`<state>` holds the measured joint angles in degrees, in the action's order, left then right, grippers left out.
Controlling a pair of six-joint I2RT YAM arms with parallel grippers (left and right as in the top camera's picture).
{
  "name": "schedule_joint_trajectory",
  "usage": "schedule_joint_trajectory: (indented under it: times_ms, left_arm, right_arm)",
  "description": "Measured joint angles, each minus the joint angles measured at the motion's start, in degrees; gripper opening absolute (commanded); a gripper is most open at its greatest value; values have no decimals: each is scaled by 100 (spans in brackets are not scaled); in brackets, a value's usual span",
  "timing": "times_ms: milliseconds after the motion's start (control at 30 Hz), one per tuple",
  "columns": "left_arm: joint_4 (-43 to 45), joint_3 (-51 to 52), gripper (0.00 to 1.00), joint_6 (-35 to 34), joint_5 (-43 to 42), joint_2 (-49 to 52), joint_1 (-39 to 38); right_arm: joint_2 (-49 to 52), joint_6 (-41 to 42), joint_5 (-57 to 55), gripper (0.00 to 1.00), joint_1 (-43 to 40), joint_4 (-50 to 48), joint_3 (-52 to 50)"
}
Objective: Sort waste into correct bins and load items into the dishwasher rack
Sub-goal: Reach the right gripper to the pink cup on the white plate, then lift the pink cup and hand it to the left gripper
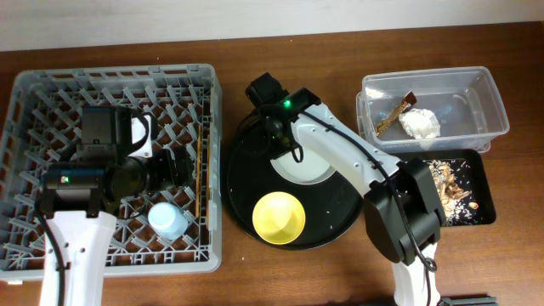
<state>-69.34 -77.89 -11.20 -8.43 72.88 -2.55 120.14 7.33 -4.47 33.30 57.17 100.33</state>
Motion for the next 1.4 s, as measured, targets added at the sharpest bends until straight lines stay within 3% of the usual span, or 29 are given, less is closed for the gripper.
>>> schedule_joint_trajectory:
  times_ms: [67,100,367,500,600,667,767,867,900,967,1000,1067,1200,1400]
  left_arm:
    - [2,0,99,0,0,0,0]
    - [2,0,99,0,2,0,0]
    - [2,0,99,0,0,0,0]
    - [2,0,99,0,2,0,0]
    - [2,0,100,0,0,0,0]
    - [2,0,99,0,0,0,0]
    - [236,0,99,0,-243,0,2]
    - [472,-2,99,0,-1104,0,7]
    - [619,-2,99,46,-2006,0,11]
    - [780,2,99,289,-3034,0,9]
    - [1119,-2,99,662,-4402,9,17]
    - [1239,-2,99,962,-5574,9,7]
    - [1287,-2,99,1366,-6638,9,-26]
    - [1287,-2,95,1615,-6813,9,-608]
  right_arm:
    - [0,2,0,10,0,22,-7]
    - [0,-2,0,4,0,63,-7]
    - [-90,-4,-17,4,0,990,203]
    - [-1220,0,210,4,-236,1971,1064]
    - [-2588,-101,870,4,-1025,2166,1344]
    - [-3351,-649,2365,4,-2184,2546,1401]
    - [-3338,-1554,3967,4,-3150,3287,1373]
    - [-3244,-2763,5204,4,-3698,3906,979]
    - [-3241,-3209,5707,4,-3783,3980,723]
    - [-3233,-3672,6367,4,-3790,3967,402]
    - [-3220,-4002,6970,4,-3711,3980,7]
    - [-3209,-4275,7569,4,-3552,3974,-372]
    - [-3200,-4977,8765,4,-2680,3875,-911]
    - [-3200,-5149,9097,4,-2232,3858,-918]
